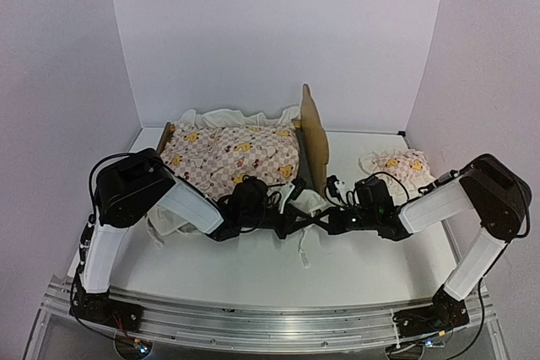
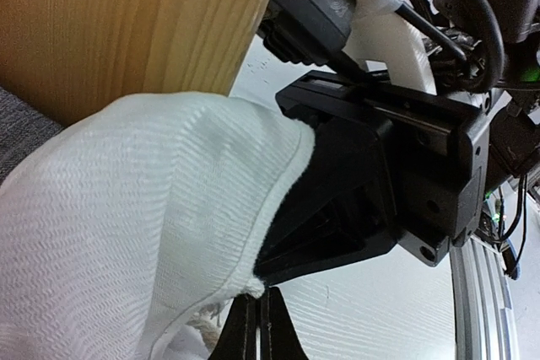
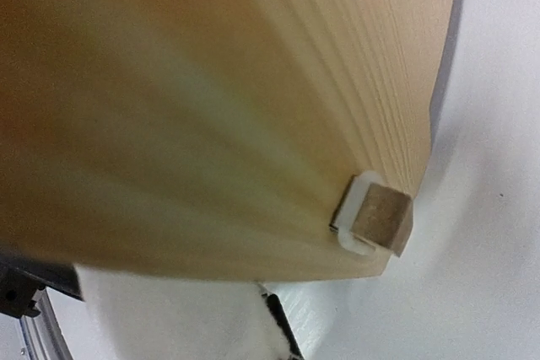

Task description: Set up the pet bed

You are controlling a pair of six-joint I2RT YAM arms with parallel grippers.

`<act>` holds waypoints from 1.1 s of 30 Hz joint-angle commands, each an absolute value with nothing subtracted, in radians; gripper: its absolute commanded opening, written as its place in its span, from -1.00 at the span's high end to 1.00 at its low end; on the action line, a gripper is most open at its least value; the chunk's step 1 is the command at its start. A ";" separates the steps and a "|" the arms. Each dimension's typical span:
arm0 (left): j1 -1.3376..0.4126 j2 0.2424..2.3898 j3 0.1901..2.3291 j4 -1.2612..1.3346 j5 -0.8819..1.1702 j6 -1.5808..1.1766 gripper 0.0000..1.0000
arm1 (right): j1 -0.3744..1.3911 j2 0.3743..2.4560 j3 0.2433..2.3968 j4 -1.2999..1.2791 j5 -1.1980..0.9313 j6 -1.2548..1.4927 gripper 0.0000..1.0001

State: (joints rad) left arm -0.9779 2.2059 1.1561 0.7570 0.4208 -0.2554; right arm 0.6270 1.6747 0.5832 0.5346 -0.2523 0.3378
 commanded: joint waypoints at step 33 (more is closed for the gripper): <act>-0.887 2.080 1.079 0.605 0.279 0.347 0.83 | 0.711 1.817 0.638 0.752 -0.218 0.344 1.00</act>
